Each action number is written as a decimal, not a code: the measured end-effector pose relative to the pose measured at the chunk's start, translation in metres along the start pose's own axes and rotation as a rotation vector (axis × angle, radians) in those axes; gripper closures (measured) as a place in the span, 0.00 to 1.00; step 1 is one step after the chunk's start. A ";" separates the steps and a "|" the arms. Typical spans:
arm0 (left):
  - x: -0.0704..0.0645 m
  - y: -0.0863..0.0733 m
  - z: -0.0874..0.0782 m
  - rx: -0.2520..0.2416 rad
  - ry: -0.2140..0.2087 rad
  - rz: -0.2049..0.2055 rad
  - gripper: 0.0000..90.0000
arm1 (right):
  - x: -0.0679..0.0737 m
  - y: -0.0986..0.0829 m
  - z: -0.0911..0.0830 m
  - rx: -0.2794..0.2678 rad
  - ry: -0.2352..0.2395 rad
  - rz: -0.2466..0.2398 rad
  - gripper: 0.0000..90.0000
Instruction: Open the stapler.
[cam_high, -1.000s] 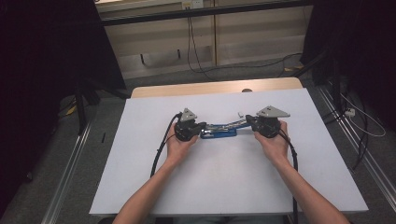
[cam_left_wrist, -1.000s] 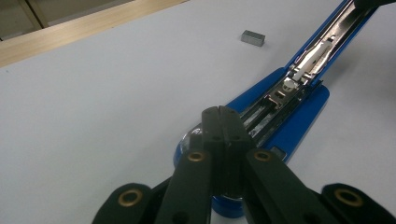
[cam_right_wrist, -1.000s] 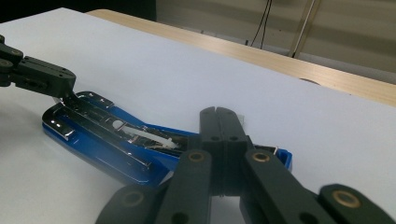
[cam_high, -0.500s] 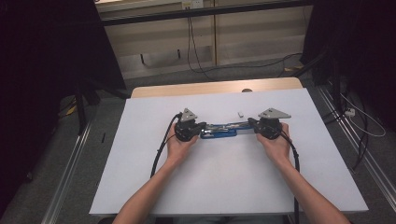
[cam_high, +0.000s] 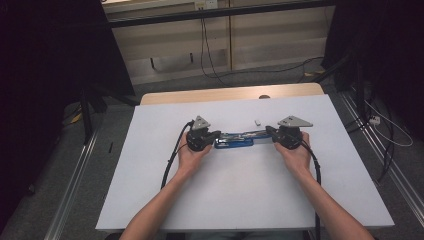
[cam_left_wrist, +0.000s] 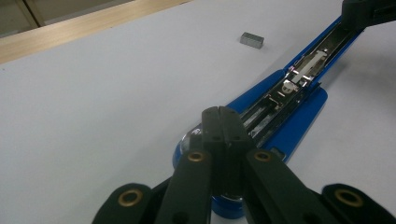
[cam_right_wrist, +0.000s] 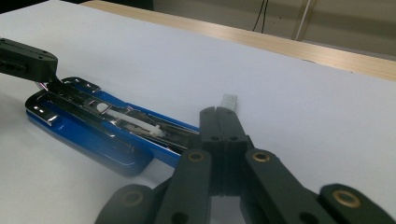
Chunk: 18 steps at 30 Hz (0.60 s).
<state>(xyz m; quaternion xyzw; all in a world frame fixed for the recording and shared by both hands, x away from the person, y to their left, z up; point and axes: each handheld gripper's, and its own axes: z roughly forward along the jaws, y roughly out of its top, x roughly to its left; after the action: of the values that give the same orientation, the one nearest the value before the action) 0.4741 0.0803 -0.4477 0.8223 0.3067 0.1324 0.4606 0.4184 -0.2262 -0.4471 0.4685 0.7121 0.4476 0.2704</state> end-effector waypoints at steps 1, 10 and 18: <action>0.000 0.000 0.000 0.000 0.000 -0.001 1.00 | 0.000 0.000 0.000 -0.001 0.001 -0.001 1.00; -0.001 0.002 -0.003 -0.035 -0.001 0.023 1.00 | -0.001 -0.001 0.001 -0.011 0.008 0.002 0.98; -0.002 0.004 -0.003 -0.047 -0.004 0.004 0.98 | 0.001 0.000 0.001 -0.013 0.017 -0.006 0.96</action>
<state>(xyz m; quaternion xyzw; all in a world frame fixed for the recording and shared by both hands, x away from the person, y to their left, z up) 0.4725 0.0799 -0.4426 0.8121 0.3009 0.1386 0.4804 0.4189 -0.2253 -0.4470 0.4607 0.7129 0.4553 0.2689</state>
